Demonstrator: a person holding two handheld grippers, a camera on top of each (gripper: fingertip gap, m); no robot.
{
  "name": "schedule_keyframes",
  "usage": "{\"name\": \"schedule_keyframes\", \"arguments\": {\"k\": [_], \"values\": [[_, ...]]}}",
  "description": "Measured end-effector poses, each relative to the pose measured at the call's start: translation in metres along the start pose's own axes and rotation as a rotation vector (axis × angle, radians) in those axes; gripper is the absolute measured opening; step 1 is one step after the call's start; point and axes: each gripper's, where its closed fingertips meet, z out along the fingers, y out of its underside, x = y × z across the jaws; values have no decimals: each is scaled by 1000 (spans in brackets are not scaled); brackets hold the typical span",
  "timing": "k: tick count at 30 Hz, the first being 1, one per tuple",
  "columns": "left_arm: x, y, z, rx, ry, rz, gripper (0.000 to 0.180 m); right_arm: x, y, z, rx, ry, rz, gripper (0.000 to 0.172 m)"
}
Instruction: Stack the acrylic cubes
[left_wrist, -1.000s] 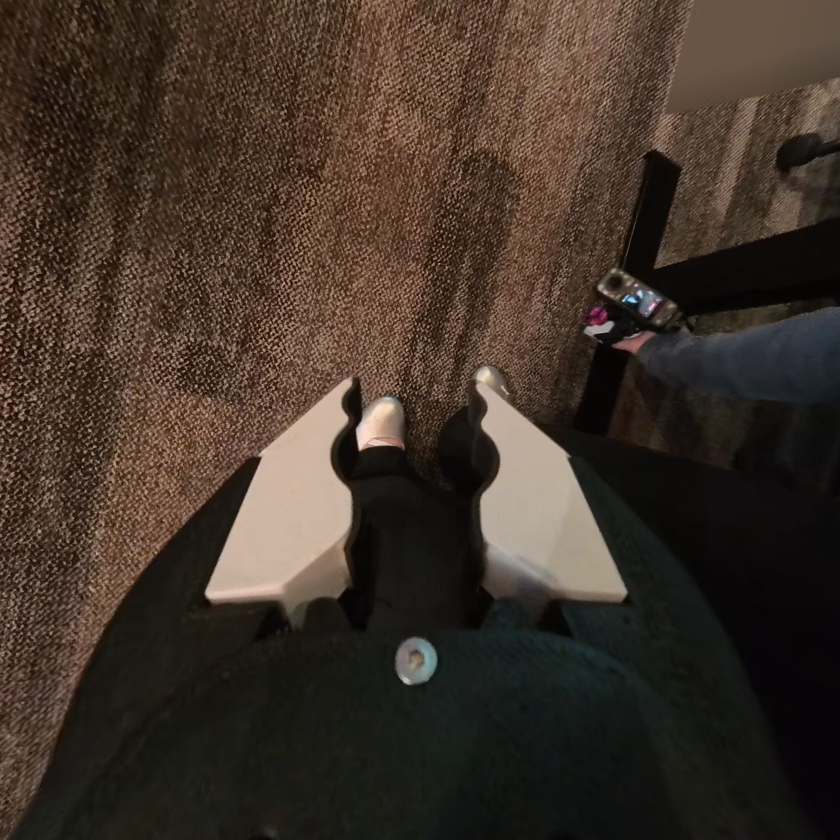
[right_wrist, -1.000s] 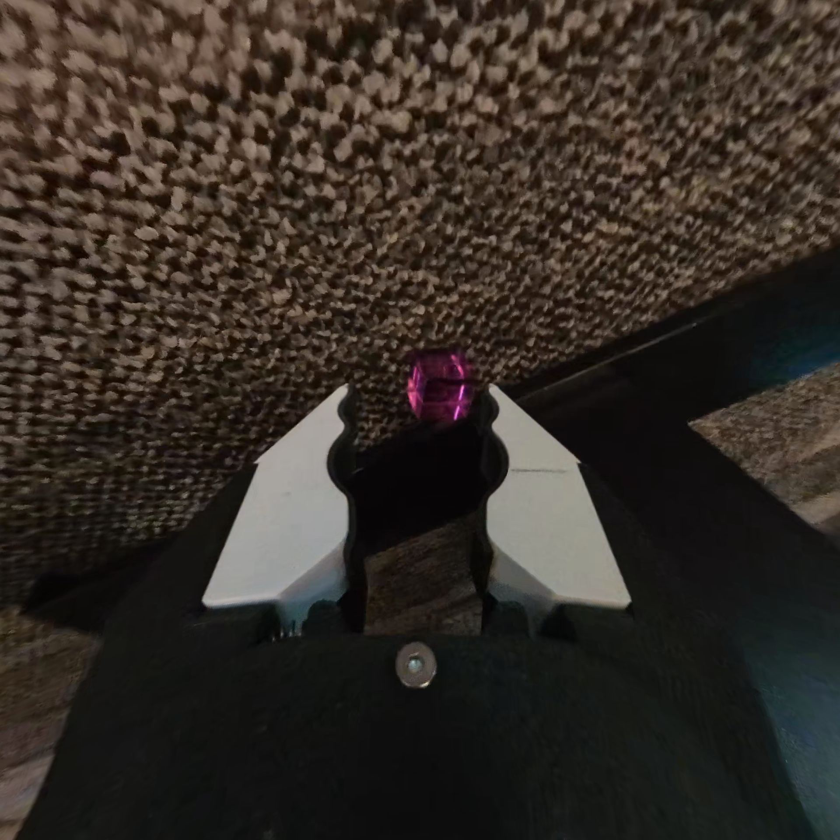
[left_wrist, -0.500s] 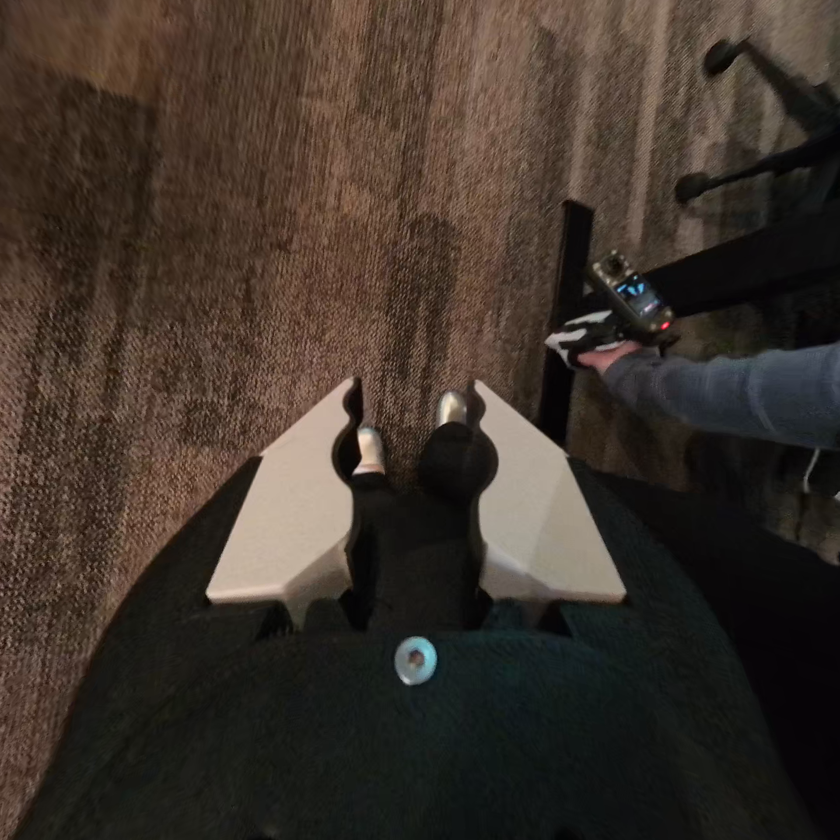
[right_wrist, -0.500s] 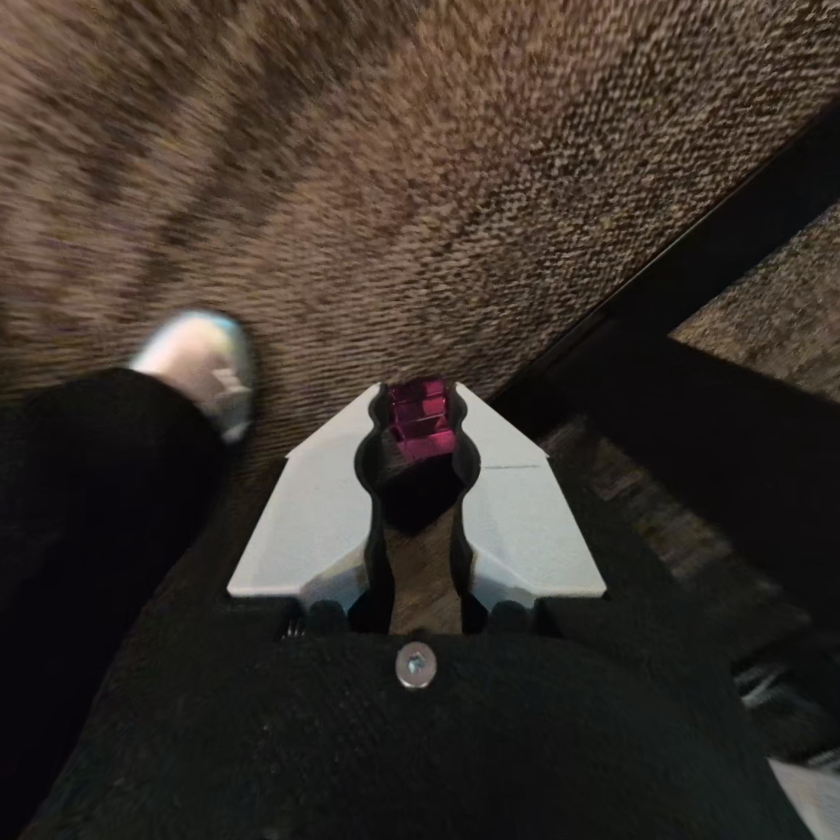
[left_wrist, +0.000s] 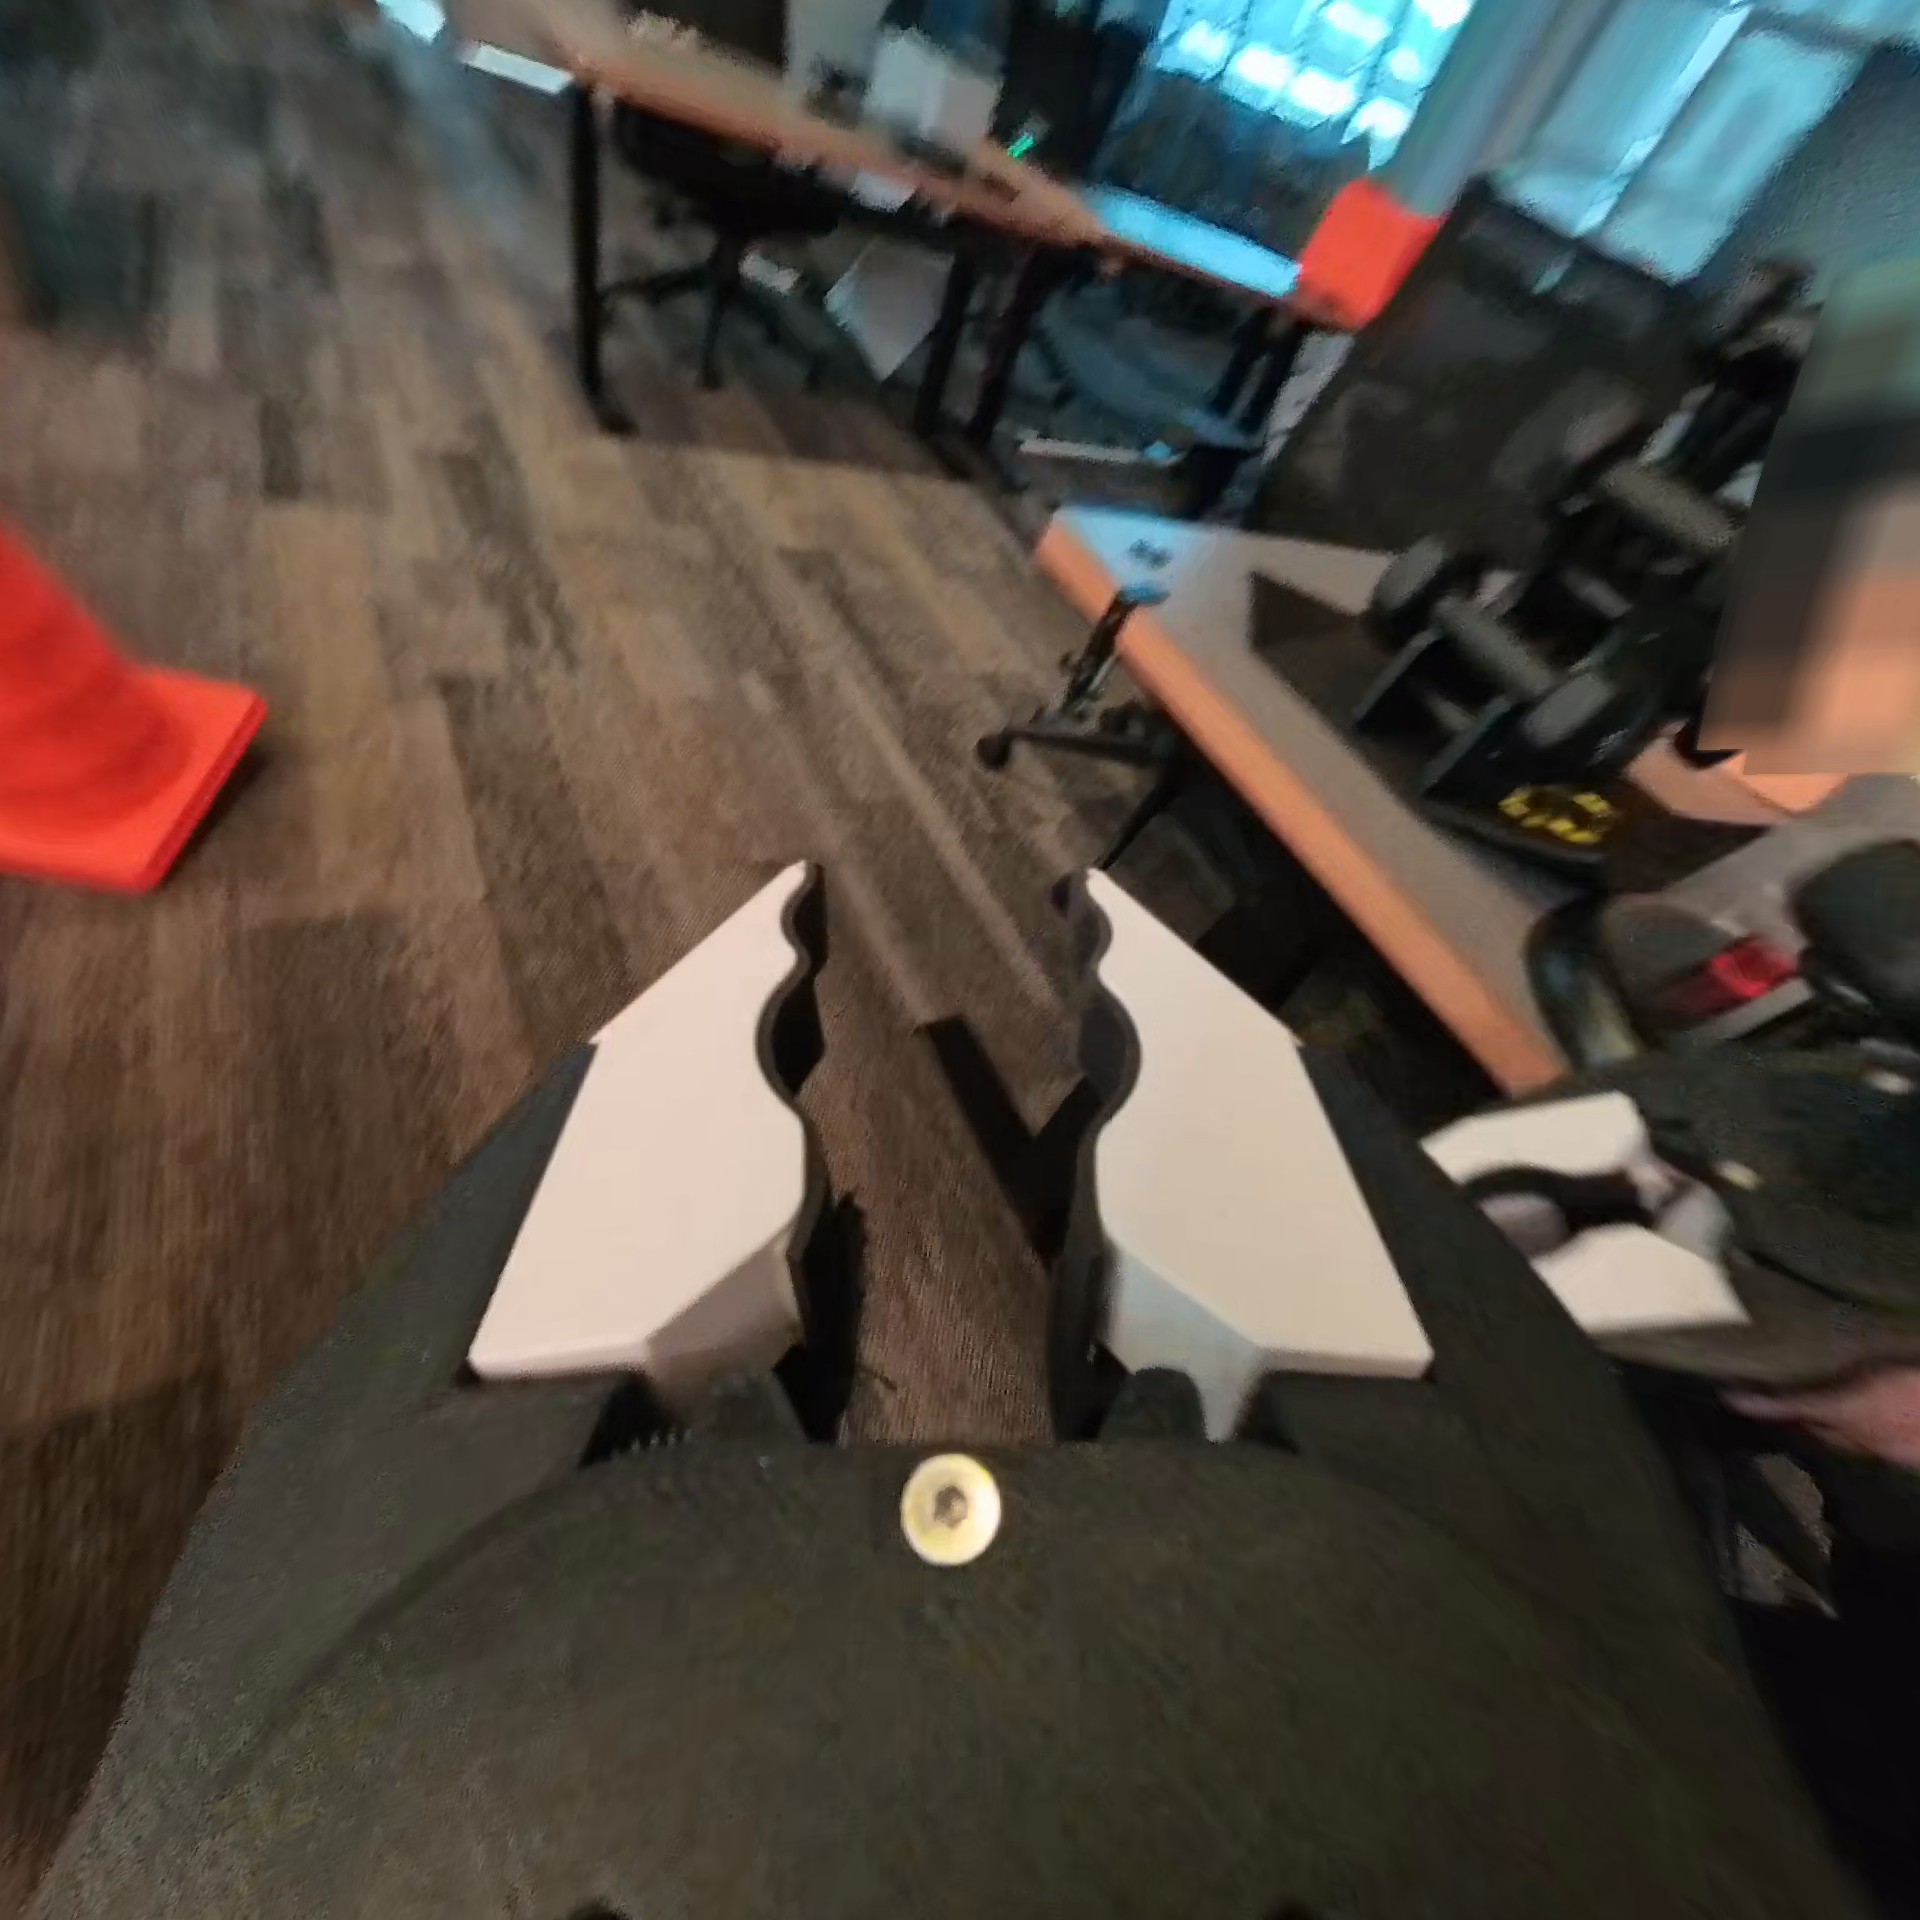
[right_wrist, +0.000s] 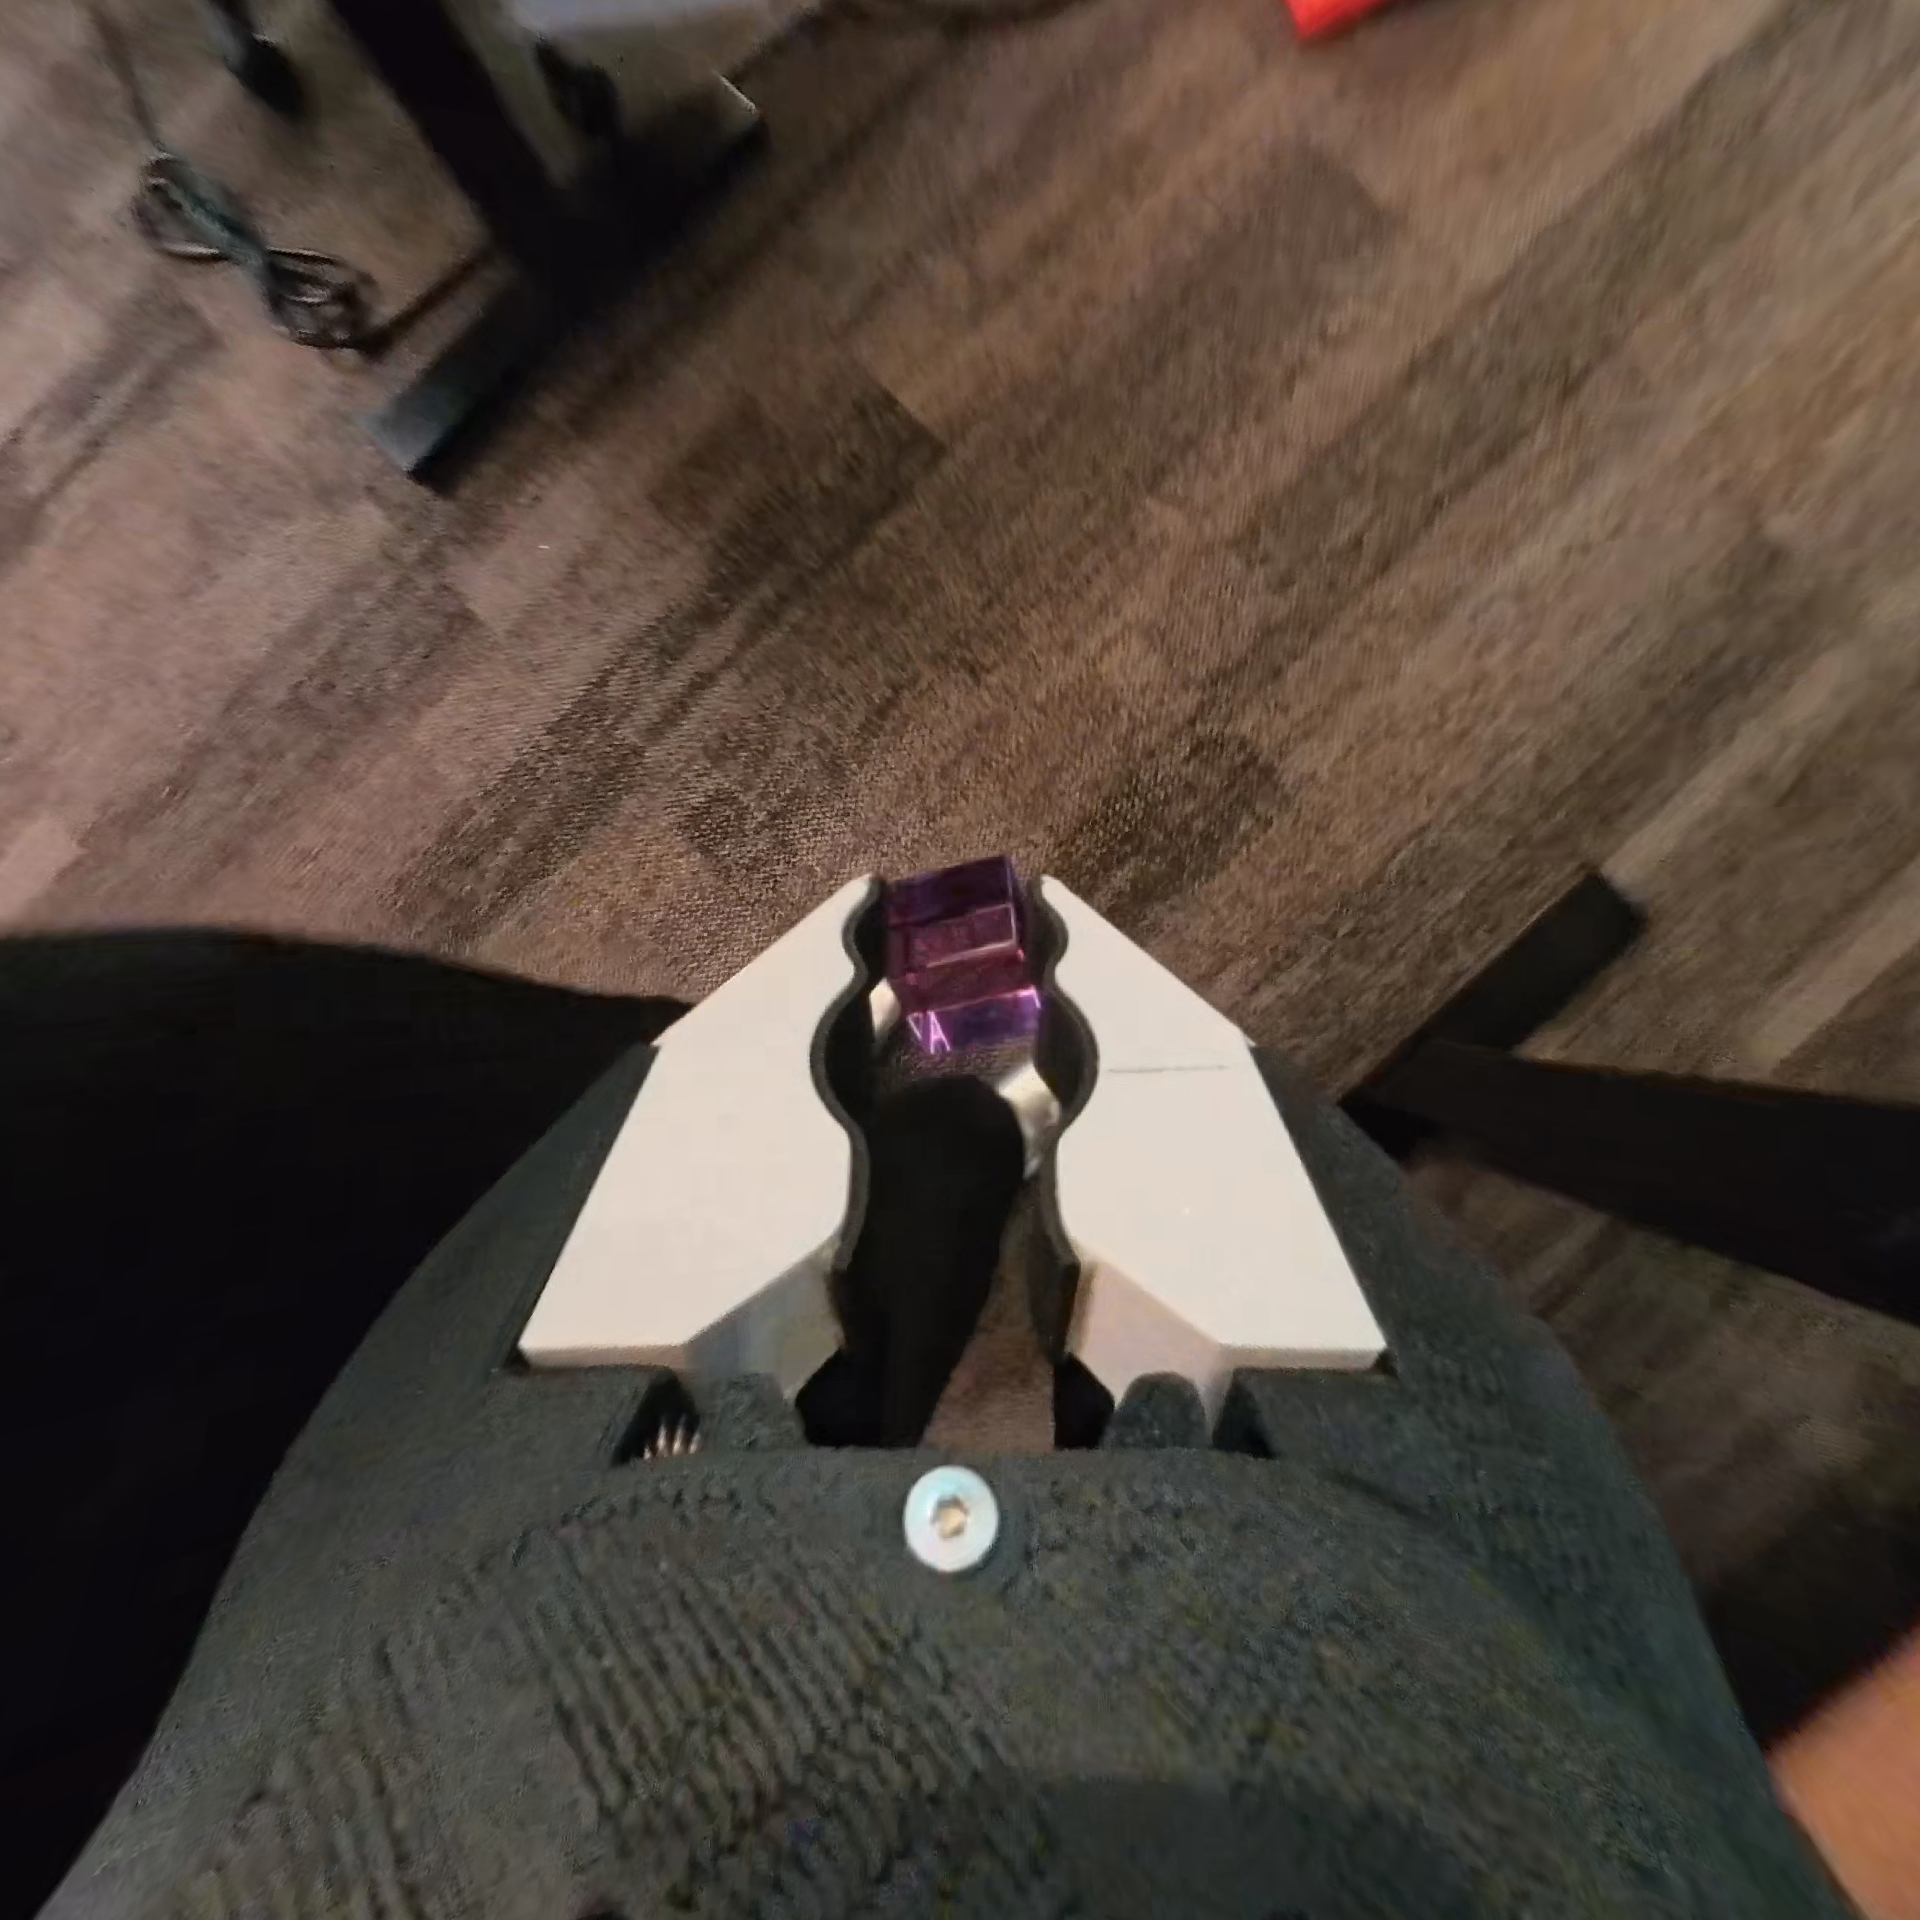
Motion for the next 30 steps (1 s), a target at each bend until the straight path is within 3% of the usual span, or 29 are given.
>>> {"name": "schedule_keyframes", "arguments": {"k": [3, 7, 11, 15, 19, 22, 26, 30], "values": [[46, -44, 17, 61, 140, 93, 47, 0, 14, -78, 33, 68, -51, 25], [115, -59, 34, 62, 310, 212, 49, 30, 81, -169, 54, 307, 130, 25], [185, -31, 41, -45, 511, 291, 51, 91, 186, -251, 17, 643, 428, 24], [253, 17, 45, -190, 684, 339, 54, 175, 243, -313, 24, 795, 591, 24], [321, 50, 60, -240, 746, 397, 54, 254, 293, -327, -139, 704, 629, 25], [365, 60, 88, -214, 686, 384, 54, 296, 320, -316, -241, 557, 575, 24], [411, 63, 116, -186, 573, 279, 56, 332, 331, -299, -316, 425, 418, 24], [430, 70, 126, -175, 450, 237, 56, 342, 337, -277, -358, 315, 299, 25]]}}
